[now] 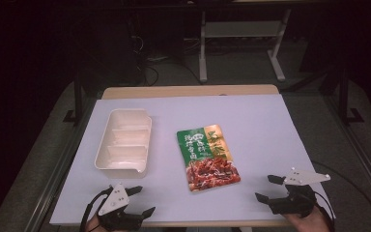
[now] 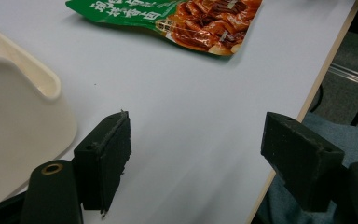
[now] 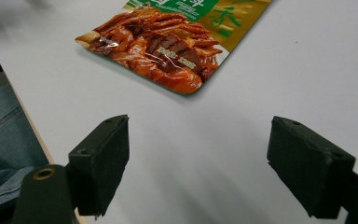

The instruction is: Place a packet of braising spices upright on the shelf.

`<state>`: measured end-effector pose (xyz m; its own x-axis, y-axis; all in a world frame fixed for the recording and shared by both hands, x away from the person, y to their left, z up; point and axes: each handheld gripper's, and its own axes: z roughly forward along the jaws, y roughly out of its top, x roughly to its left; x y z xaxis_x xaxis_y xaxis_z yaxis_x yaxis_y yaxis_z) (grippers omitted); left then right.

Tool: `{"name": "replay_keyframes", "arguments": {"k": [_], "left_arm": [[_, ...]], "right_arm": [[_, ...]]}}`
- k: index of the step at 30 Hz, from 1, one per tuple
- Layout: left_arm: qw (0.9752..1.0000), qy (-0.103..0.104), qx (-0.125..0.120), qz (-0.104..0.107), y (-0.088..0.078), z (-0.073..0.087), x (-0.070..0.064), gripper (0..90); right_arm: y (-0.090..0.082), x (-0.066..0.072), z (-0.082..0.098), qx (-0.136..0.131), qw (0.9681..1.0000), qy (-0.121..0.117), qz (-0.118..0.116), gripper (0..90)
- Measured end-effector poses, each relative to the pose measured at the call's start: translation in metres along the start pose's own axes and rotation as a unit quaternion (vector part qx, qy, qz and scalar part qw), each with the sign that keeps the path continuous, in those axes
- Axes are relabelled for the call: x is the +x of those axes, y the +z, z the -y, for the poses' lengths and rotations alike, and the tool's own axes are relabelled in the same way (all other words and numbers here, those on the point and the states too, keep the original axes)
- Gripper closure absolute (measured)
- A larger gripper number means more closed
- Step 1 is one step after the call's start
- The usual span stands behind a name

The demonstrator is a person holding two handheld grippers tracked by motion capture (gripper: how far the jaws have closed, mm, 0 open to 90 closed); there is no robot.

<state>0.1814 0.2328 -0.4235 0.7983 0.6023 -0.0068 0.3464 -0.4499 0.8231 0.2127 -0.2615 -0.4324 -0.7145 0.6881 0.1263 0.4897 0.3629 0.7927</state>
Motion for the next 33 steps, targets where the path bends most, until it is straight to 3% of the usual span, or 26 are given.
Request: {"name": "replay_keyframes", "arguments": {"k": [6, 15, 21, 26, 33], "left_arm": [[1.0000, -0.004, -0.002, 0.002, 0.000, -0.001, -0.001, 24.6], [0.9998, -0.011, -0.006, 0.015, 0.002, -0.007, 0.000, 35.7], [0.9998, -0.003, -0.006, 0.017, 0.009, -0.010, -0.001, 38.2], [0.9995, 0.014, 0.005, 0.028, 0.017, -0.014, -0.004, 47.7], [0.9989, 0.020, 0.016, 0.038, 0.027, -0.021, -0.005, 61.2]], "right_arm": [[0.001, -0.001, 0.001, 0.002, 1.0000, 0.001, -0.005, 19.5], [0.000, -0.001, 0.000, -0.004, 1.0000, 0.003, -0.008, 19.1], [0.006, -0.001, 0.000, 0.002, 0.9999, 0.002, -0.016, 18.6], [0.008, 0.001, -0.002, 0.004, 0.9998, -0.004, -0.017, 18.7], [0.007, 0.002, -0.006, 0.003, 0.9998, -0.005, -0.021, 20.1]]}}
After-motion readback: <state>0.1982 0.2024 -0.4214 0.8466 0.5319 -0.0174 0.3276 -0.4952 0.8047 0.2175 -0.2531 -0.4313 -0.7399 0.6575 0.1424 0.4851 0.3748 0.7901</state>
